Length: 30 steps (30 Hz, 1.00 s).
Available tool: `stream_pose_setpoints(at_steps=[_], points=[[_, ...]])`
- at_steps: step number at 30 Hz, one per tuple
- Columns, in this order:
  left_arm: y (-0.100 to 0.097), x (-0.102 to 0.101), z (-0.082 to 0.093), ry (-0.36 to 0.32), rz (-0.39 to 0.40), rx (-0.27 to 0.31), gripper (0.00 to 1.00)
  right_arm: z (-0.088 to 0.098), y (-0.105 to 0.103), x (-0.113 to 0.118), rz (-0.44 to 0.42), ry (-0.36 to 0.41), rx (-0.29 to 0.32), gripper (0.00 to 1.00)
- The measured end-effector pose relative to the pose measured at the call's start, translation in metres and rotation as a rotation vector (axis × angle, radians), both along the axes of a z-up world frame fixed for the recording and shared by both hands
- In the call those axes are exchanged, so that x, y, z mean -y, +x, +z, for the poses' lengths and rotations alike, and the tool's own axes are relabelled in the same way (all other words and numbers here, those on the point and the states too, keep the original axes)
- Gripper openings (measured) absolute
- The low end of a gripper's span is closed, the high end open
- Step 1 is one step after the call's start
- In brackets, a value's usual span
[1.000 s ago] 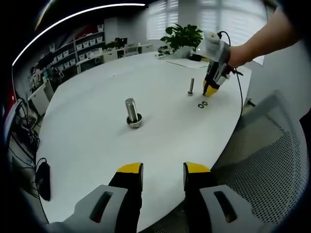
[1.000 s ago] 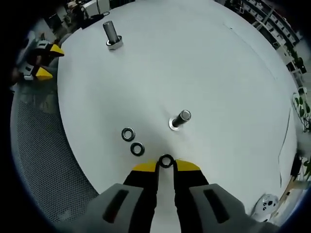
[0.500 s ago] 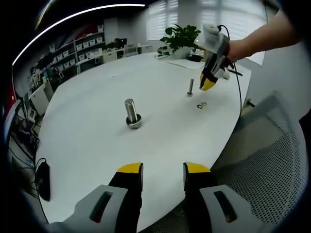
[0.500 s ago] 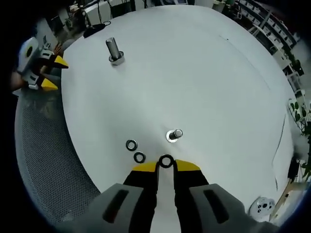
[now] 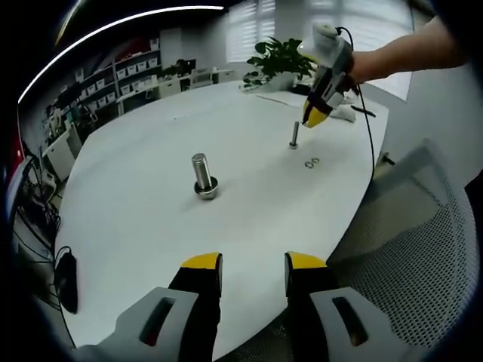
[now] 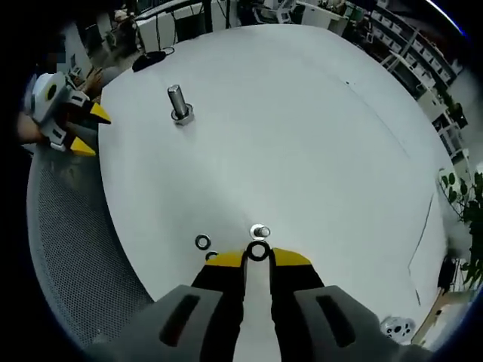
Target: Place the washer onto the threaded stud by aligning its center hole with the stud, sliding it down to the base, and recovering from edge contact or off-axis alignment until the washer reaches the visible bottom stop.
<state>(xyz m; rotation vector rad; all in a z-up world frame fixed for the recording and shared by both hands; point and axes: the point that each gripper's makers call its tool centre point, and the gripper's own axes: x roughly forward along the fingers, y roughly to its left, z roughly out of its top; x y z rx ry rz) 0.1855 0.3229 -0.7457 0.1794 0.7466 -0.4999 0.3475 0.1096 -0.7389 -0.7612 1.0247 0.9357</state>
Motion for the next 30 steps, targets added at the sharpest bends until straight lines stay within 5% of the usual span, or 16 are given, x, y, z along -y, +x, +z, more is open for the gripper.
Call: stream_pose_setpoints(at_steps=[30], points=[[0.000, -0.001, 0.000, 0.007, 0.005, -0.002, 0.31, -0.002, 0.009, -0.010, 0.035, -0.006, 0.009, 0.14]])
